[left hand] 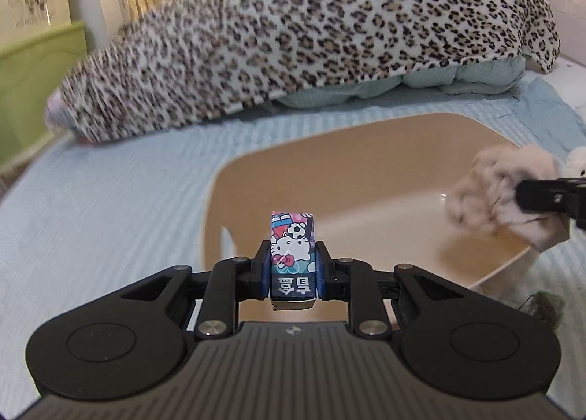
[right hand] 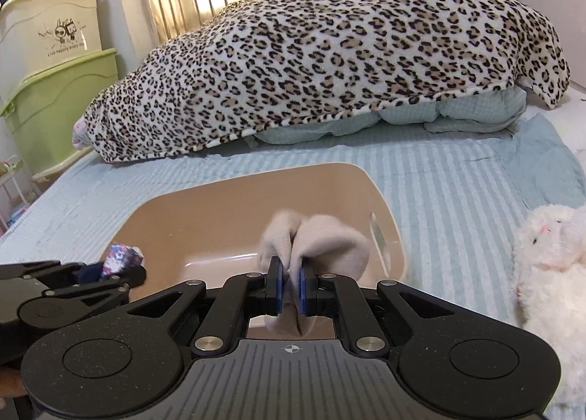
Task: Organize objects
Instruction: 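Drop the cartoon box and beige cloth into the beige basket with both grippers, then grasp the small black box with the left gripper while the right grasps the green packet, then release the black box and green packet into the basket with both grippers, then grasp the blue tissue pack with the left gripper while the right grasps the white plush doll, then drop the tissue pack and plush doll into the basket with both grippers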
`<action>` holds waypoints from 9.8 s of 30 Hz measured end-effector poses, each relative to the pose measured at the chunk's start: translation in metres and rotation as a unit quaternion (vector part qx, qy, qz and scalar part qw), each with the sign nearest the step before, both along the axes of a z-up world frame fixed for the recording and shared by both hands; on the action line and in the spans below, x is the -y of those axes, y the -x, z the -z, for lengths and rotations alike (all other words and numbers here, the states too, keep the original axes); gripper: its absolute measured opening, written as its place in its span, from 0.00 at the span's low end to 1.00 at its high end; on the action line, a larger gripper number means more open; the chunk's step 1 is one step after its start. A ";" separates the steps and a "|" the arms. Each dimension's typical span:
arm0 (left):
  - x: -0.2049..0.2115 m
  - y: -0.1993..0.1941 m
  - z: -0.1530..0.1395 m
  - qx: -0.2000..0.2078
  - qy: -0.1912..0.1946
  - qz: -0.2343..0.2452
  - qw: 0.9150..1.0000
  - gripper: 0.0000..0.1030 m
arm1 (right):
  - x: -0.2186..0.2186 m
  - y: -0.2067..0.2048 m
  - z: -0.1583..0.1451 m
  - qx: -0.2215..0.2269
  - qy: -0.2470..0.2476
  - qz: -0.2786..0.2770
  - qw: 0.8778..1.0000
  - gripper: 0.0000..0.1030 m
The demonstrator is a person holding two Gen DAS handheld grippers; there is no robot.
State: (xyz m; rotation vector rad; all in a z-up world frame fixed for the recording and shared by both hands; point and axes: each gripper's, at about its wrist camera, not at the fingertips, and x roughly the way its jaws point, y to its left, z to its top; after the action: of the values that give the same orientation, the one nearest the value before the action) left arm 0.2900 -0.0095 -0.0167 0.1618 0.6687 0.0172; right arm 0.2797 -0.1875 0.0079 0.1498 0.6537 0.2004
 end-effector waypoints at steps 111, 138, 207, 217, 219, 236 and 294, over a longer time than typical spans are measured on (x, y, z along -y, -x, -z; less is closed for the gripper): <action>-0.018 0.091 -0.034 0.062 0.085 0.100 0.989 0.32 | 0.006 0.081 -0.015 0.034 0.043 -0.056 0.997 0.21; 0.003 -0.022 0.007 -0.013 0.031 0.008 0.999 0.62 | -0.024 -0.027 0.036 -0.012 0.098 -0.023 0.995 0.47; 0.007 0.055 0.082 -0.167 0.065 0.044 0.983 0.96 | 0.007 0.074 0.079 -0.033 0.140 -0.106 0.984 1.00; -0.028 0.056 0.075 -0.152 0.105 0.019 0.983 0.70 | -0.024 0.066 0.095 -0.035 0.174 -0.127 0.976 0.79; -0.031 0.058 0.074 -0.153 0.106 0.019 0.982 0.67 | -0.025 0.068 0.097 -0.033 0.168 -0.129 0.977 0.69; -0.027 0.086 0.034 -0.114 0.081 0.032 0.990 0.64 | 0.000 0.085 0.073 -0.017 0.107 -0.105 0.989 0.33; 0.015 0.049 -0.055 0.034 0.060 -0.022 0.997 0.93 | 0.055 0.061 -0.006 0.035 0.074 -0.029 0.996 0.99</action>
State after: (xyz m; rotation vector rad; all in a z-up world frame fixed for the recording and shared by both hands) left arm 0.2414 -0.0242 0.0380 0.0314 0.6035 0.0244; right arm 0.2183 -0.2427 0.0142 -0.0189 0.6013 0.2110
